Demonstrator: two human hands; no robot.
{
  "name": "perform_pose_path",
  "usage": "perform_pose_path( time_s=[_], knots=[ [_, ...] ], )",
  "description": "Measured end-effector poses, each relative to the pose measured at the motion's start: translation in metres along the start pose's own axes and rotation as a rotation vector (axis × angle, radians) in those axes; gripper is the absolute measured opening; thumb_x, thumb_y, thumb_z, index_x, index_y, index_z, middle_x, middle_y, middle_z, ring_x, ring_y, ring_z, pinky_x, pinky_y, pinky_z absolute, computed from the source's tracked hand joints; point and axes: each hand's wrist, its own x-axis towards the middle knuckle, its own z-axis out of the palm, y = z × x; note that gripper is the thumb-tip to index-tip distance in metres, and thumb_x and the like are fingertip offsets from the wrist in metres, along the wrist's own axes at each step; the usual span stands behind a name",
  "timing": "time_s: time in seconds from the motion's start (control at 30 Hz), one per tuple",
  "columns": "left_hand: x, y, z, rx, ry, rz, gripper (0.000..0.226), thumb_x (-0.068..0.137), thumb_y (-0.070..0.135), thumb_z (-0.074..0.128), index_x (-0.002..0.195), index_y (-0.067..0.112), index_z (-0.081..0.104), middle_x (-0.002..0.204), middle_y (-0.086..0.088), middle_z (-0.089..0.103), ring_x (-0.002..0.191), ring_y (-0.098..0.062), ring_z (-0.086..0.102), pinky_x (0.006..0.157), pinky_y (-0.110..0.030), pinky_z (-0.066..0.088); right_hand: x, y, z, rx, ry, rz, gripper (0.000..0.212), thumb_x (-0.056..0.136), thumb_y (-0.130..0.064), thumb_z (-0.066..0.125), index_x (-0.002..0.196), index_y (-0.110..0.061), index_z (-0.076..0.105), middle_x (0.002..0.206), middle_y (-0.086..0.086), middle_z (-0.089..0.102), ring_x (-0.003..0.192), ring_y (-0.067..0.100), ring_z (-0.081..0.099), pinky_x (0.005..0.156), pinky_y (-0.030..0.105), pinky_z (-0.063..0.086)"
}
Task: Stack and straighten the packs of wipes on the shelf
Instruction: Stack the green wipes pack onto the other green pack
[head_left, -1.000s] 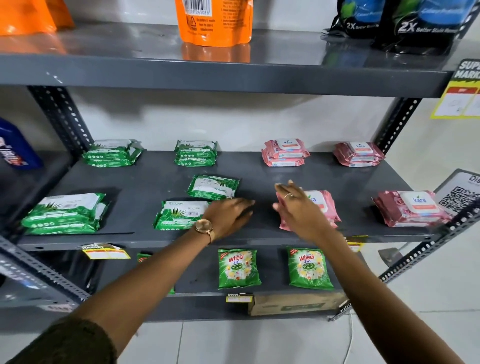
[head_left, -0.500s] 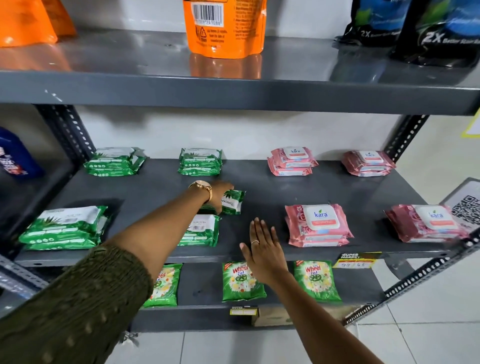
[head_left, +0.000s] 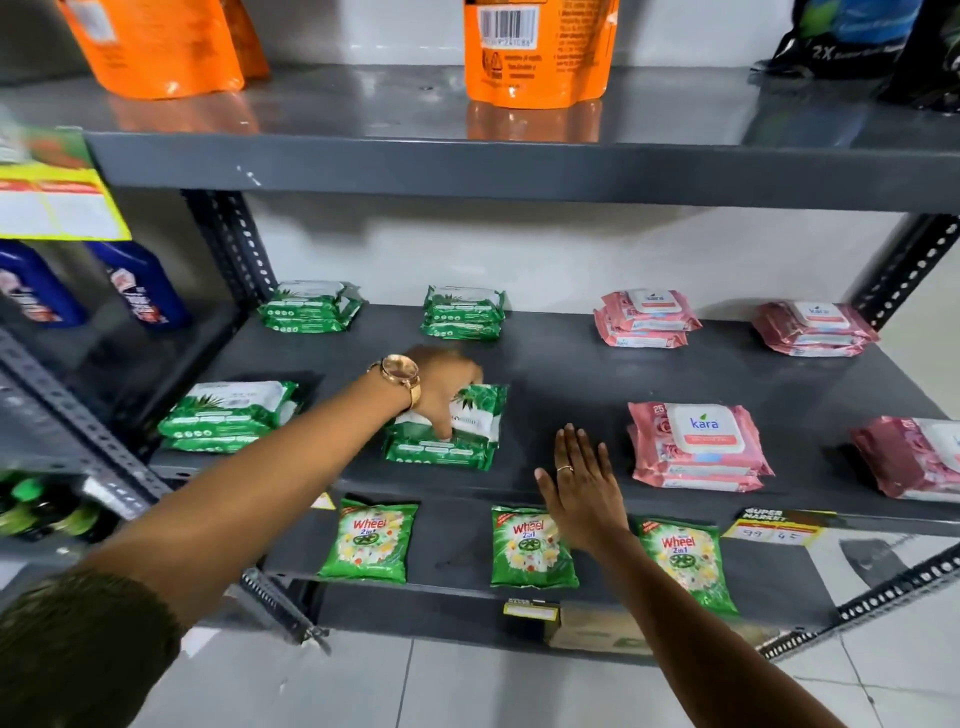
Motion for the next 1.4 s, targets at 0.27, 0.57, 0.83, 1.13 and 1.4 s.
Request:
perform_pose_path(
  time_s=[0.27,0.57,0.83,1.13,1.4],
  knots=[
    [-0.011,-0.004,0.031,-0.104,-0.069,-0.146,0.097,0.061,0.055,0.079,0.137,0.011,0.039,0.136,-0.012,0.052,0.119,-0.031,0.053,0.097,-0.044,0.047,-0.001,-0.003,-0.002,-0.006,0.002,-0.004,0.09,0.073,-0.057,-0.014,0.146,-0.006,0.001,0.16,0.01,-0.001,0.147,0.023,-0.005,0.118,0.039,-0.009],
    [-0.005,-0.007,0.036,-0.041,0.127,-0.346,0.047,0.097,0.036,0.043,0.124,-0.002,0.046,0.125,-0.02,0.054,0.106,-0.036,0.059,0.076,-0.038,0.048,-0.002,-0.002,-0.002,0.011,0.006,0.01,0.091,0.072,-0.056,-0.014,0.147,-0.007,-0.001,0.16,0.008,-0.002,0.147,0.022,-0.006,0.117,0.039,-0.01],
    [-0.038,0.017,-0.006,0.072,-0.236,-0.136,0.035,0.088,-0.007,0.048,0.059,0.007,0.037,0.066,-0.016,0.03,0.057,-0.025,0.033,0.056,-0.015,0.045,-0.002,-0.003,-0.001,-0.008,0.002,0.015,0.085,0.078,-0.056,-0.011,0.146,-0.007,-0.001,0.16,0.008,-0.003,0.147,0.022,-0.006,0.119,0.04,-0.008],
    [-0.023,0.001,0.009,0.021,0.051,-0.045,0.068,0.061,0.058,0.078,0.115,0.023,0.055,0.093,-0.003,0.065,0.086,-0.025,0.061,0.066,-0.029,0.047,-0.002,-0.002,0.0,-0.007,0.01,0.013,0.091,0.072,-0.057,-0.015,0.147,-0.008,0.0,0.16,0.008,-0.001,0.147,0.023,-0.005,0.119,0.041,-0.007],
    [-0.033,0.001,0.012,-0.028,0.104,-0.07,0.07,0.061,0.06,0.075,0.119,0.025,0.061,0.099,-0.002,0.071,0.09,-0.025,0.064,0.071,-0.03,0.05,-0.002,-0.001,0.001,-0.004,0.012,0.008,0.091,0.072,-0.058,-0.015,0.147,-0.009,-0.001,0.16,0.008,-0.002,0.147,0.023,-0.006,0.119,0.041,-0.007]
  ],
)
